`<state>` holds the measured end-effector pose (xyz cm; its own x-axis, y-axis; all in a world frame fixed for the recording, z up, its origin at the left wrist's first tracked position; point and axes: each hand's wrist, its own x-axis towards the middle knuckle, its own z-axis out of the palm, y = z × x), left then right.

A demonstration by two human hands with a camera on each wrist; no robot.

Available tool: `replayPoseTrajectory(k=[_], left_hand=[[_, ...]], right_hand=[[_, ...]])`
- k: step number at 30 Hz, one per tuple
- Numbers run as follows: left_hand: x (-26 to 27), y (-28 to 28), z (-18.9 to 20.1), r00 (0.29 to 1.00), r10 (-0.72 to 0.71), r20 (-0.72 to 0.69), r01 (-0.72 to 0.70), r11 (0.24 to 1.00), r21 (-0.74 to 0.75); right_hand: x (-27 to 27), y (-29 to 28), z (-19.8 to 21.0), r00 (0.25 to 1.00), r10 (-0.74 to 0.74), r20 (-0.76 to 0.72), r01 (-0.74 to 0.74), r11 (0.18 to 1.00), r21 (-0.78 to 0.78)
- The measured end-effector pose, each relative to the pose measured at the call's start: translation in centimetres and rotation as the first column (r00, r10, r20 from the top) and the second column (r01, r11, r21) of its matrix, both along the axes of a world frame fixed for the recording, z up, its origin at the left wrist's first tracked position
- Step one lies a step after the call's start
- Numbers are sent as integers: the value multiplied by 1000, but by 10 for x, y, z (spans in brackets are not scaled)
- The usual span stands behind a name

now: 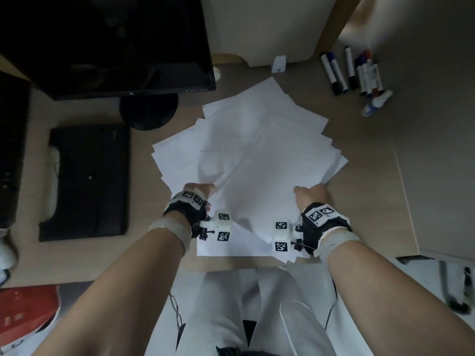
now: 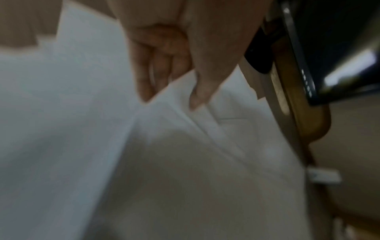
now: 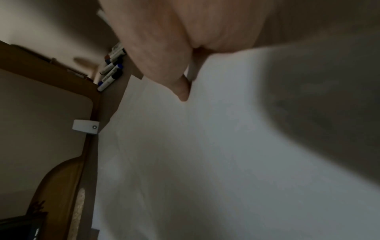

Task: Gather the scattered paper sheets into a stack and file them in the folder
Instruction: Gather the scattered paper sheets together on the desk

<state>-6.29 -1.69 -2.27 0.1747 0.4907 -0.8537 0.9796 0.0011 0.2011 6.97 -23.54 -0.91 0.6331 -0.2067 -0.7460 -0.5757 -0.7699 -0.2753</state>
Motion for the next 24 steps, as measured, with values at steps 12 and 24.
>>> replayPoseTrajectory(k=[12,24], left_hand=[[6,-8,-8,989,64,135,-53,995,-83],[26,-43,1,994,103,44,-93,978,-185]], right_hand=[[-20,26,-14,996,63,-69,-64,998,-7],[-12,15,-15,992,34,-118,-32,999,25]])
